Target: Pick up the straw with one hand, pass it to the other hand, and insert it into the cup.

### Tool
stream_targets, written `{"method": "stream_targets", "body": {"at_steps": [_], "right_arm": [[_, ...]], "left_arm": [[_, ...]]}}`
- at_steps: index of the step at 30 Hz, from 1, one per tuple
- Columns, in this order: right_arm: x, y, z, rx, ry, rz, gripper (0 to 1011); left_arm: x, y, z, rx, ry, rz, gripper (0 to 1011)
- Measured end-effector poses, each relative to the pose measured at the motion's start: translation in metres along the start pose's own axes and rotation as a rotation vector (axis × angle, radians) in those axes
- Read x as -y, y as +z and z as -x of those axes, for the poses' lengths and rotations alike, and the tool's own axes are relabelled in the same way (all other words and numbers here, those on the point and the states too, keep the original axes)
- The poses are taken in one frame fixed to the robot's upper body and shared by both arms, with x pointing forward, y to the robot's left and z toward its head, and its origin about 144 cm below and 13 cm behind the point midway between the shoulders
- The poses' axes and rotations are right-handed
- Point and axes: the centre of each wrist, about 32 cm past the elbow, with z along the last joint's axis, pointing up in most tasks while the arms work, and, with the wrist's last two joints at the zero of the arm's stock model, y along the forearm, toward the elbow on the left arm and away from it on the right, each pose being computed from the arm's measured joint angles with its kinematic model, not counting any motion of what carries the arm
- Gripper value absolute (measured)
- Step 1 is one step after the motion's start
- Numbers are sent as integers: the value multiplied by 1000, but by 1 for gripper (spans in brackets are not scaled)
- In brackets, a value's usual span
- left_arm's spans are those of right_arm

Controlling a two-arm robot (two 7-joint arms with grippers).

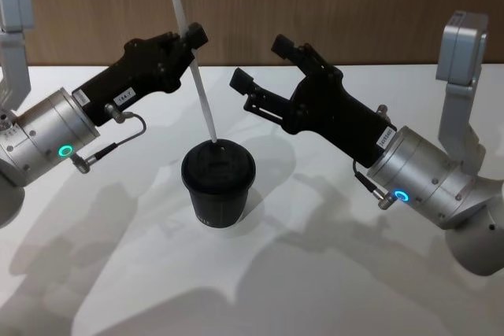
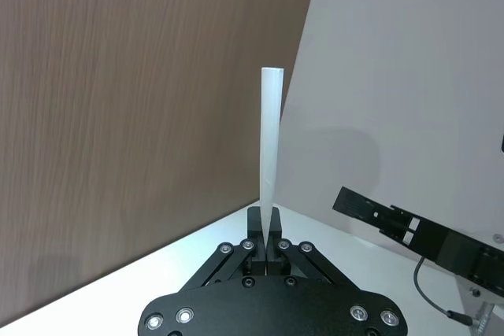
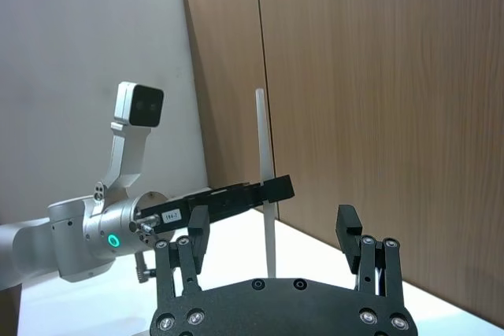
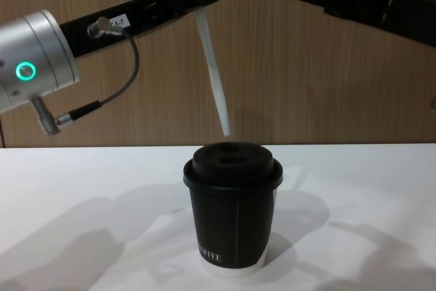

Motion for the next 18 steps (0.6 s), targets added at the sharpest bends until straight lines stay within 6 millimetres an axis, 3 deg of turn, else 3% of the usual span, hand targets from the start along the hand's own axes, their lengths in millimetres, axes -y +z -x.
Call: {"method": "stream_targets", "body": {"at_steps": [18], "right_arm": [[0, 0, 0, 0, 0, 0, 1001]], "left_arm": [[-3, -3, -1, 4, 3, -26, 2]]}}
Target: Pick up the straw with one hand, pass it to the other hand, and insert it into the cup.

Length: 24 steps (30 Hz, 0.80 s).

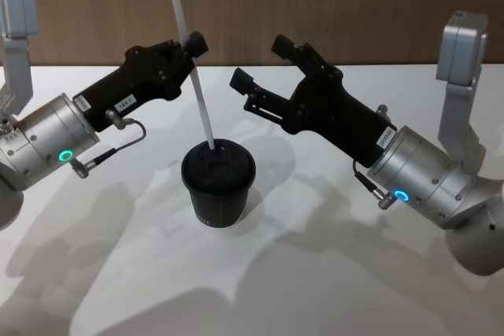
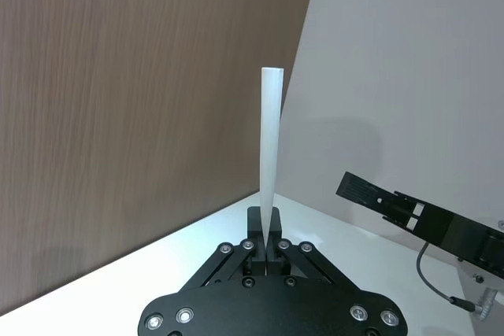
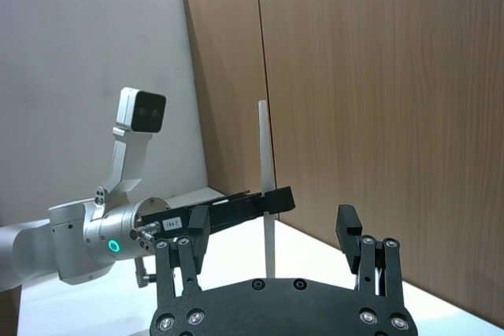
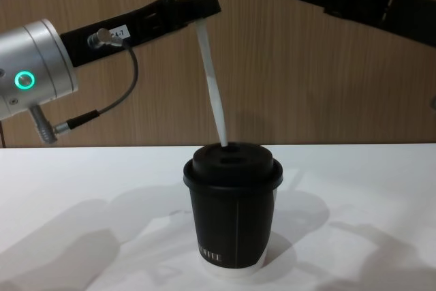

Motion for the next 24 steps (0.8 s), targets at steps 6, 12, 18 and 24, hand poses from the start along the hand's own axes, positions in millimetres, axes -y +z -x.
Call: {"method": "stream_targets", "body": {"at_steps": [6, 12, 18, 24], "right_arm": [[0, 0, 0, 0, 0, 0, 1001], [0, 0, 0, 0, 0, 0, 1001], [0, 0, 0, 0, 0, 0, 1001], [0, 0, 0, 0, 0, 0, 1001]], "left_arm": [[1, -2, -2, -4, -1, -3, 2], [1, -4, -3, -10, 0, -4, 3], [4, -7, -6, -21, 1, -4, 2], [6, -9, -9, -29, -2, -4, 2]]}}
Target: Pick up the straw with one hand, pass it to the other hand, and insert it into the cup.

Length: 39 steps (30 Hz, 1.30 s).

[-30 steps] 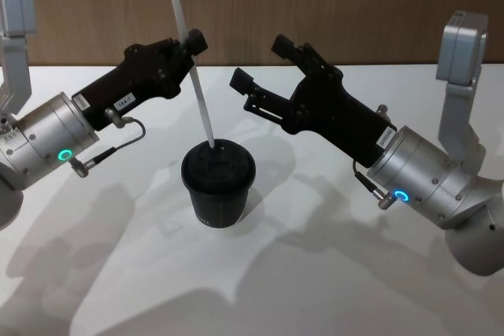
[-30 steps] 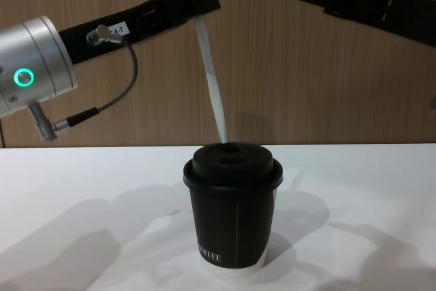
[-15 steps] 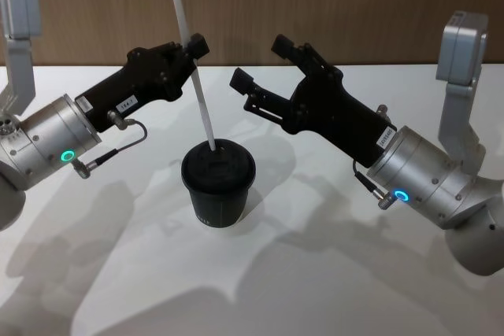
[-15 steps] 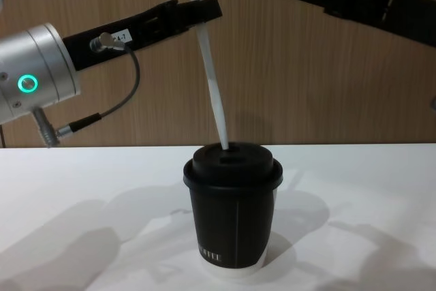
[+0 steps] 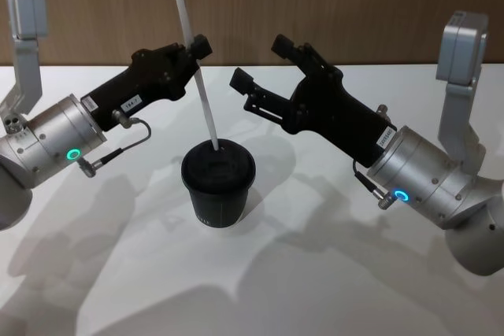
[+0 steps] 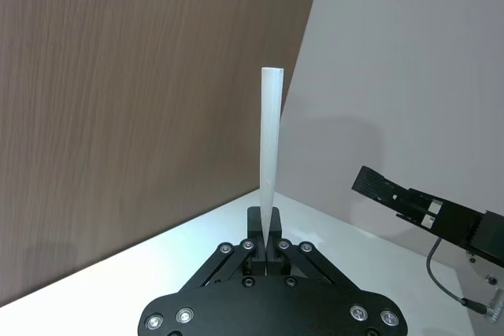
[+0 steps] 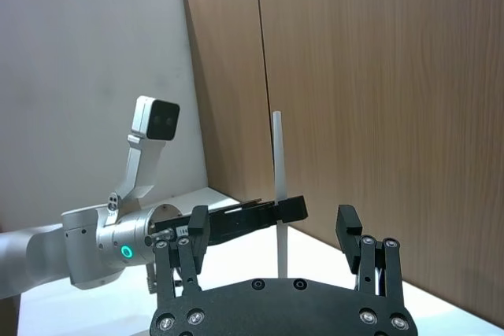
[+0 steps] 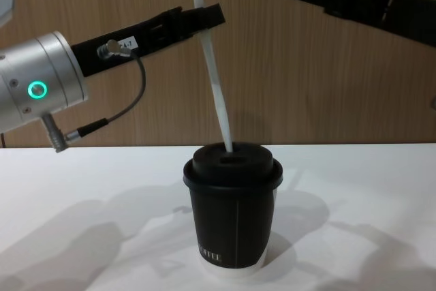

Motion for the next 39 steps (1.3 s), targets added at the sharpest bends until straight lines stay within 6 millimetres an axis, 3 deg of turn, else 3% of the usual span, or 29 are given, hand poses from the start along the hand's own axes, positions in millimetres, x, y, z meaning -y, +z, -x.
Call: {"method": "stream_targets", "body": {"at_steps": [31, 39], "right_arm": [[0, 0, 0, 0, 0, 0, 1001], [0, 0, 0, 0, 0, 0, 1001]], "left_arm": [[7, -4, -2, -8, -33, -53, 2], [6, -4, -2, 2, -23, -65, 208]]}}
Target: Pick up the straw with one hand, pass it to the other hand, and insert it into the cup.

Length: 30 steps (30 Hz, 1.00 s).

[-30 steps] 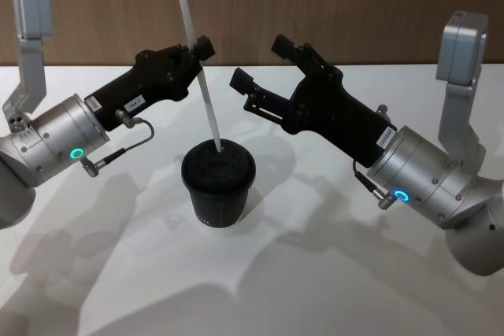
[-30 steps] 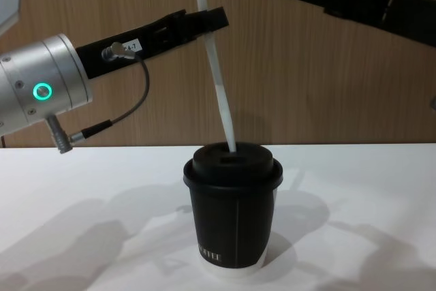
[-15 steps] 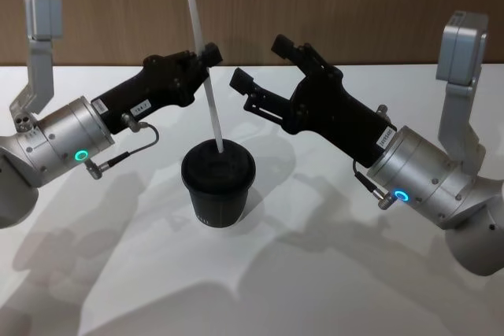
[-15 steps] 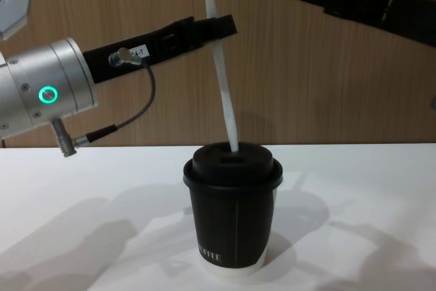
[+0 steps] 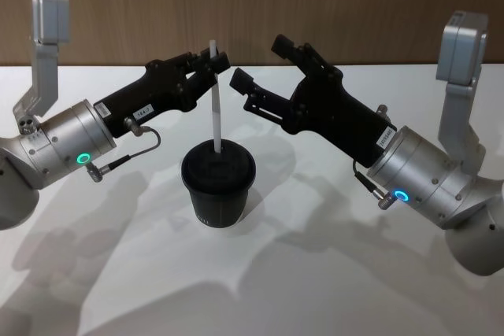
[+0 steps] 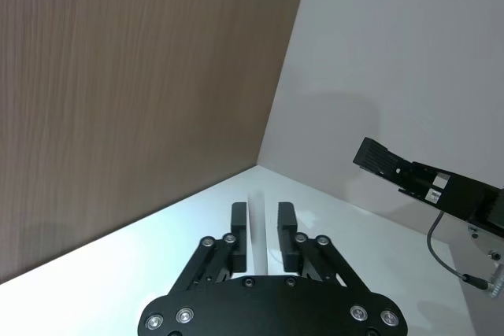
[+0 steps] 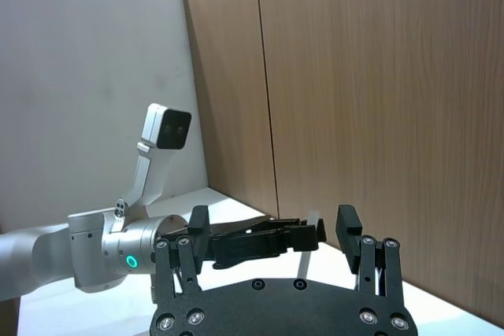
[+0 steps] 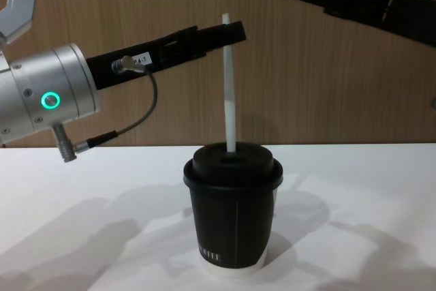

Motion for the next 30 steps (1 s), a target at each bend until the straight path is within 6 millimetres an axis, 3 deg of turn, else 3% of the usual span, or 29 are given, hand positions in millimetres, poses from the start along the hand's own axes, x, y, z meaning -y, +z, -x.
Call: {"method": "stream_targets", "body": {"at_steps": [2, 4, 6, 25, 30], "right_arm": [[0, 0, 0, 0, 0, 0, 1001], [0, 0, 0, 0, 0, 0, 1001], [0, 0, 0, 0, 0, 0, 1001], [0, 0, 0, 0, 0, 0, 1001], [0, 0, 0, 0, 0, 0, 1001]], "left_arm": [[-1, -1, 1, 2, 4, -2, 283], [-1, -1, 1, 4, 7, -2, 295], [-2, -1, 2, 7, 11, -1, 401], [-28, -7, 20, 28, 55, 49, 974], [-36, -10, 26, 32, 72, 62, 1002]]}}
